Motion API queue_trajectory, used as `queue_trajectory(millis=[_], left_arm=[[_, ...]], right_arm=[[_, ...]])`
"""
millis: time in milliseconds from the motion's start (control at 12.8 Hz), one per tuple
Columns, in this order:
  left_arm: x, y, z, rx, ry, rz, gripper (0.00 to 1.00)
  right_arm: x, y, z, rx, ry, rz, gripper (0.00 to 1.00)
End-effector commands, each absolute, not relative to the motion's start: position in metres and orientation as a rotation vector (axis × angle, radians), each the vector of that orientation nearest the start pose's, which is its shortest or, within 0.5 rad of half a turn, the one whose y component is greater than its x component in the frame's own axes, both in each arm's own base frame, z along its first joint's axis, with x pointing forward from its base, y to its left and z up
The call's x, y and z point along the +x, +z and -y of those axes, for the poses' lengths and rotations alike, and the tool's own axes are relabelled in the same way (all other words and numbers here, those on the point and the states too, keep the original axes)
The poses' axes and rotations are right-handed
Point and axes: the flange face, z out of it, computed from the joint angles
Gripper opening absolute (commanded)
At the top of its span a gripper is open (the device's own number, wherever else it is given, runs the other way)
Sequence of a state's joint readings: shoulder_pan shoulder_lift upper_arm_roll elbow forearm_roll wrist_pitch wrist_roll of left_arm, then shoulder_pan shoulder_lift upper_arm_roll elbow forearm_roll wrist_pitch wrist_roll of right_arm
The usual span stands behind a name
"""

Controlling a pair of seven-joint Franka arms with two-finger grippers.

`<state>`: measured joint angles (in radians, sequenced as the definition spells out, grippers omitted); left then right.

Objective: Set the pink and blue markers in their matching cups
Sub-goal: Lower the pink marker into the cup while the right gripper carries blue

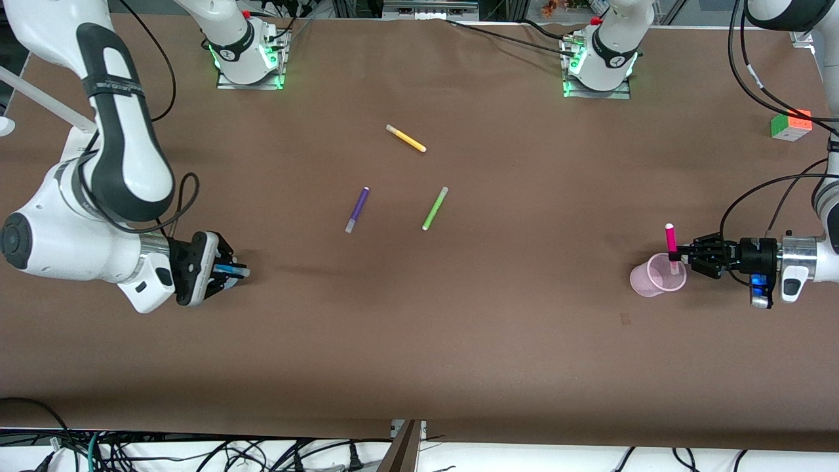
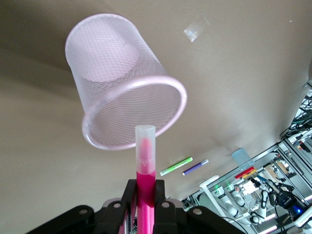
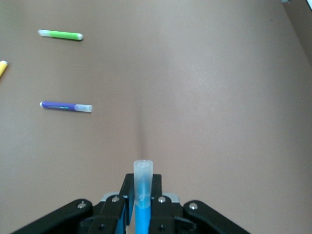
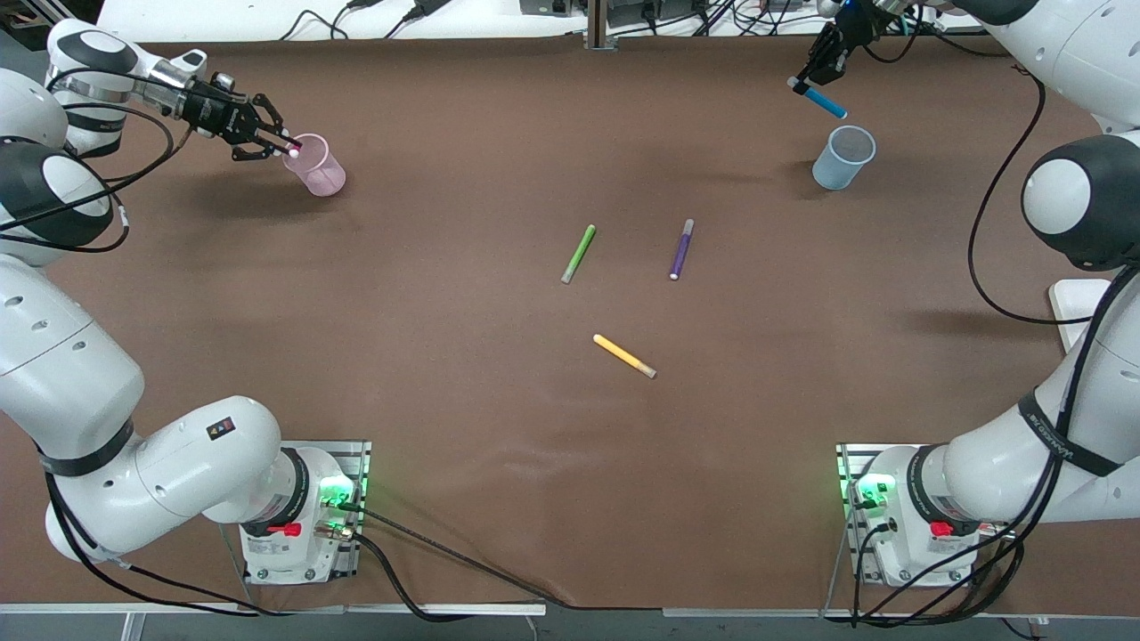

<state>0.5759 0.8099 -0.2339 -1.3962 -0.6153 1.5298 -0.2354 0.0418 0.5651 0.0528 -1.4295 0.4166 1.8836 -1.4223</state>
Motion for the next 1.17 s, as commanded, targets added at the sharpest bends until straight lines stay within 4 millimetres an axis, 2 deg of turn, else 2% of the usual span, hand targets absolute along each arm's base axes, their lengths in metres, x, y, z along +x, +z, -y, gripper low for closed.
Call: queue_trajectory(millis=[0,234,311,545,934,1090], left_arm=[[0.639,0.218,-0.184,2.002,-0.714,-0.814,0.0],[0.639,0.21,-0.184,1.992,-0.722,-0.819,0.0],[0.639,0.205,-0.183,1.988,-0.729,-0.82,0.05],[0.641,0.195,-0.185,1.982,-0.721,-0.83,0.06],[0.642,0.188,-0.187,1.991,-0.675,-0.799,0.11],[0.642,0.187,-0.188,1.99,-0.675,-0.802,0.32]], right_arm=[[0.69,0.357,-0.074,-2.04,-0.27,1.751,0.0],[0.687,0.345,-0.054,-1.958,-0.298,1.763,0.0],[0.686,0.334,-0.044,-1.915,-0.334,1.756,0.0],[0.68,0.308,-0.025,-1.8,-0.412,1.731,0.0],[0.672,0.298,-0.002,-1.736,-0.418,1.721,0.0],[0.667,0.293,0.008,-1.72,-0.406,1.703,0.0]])
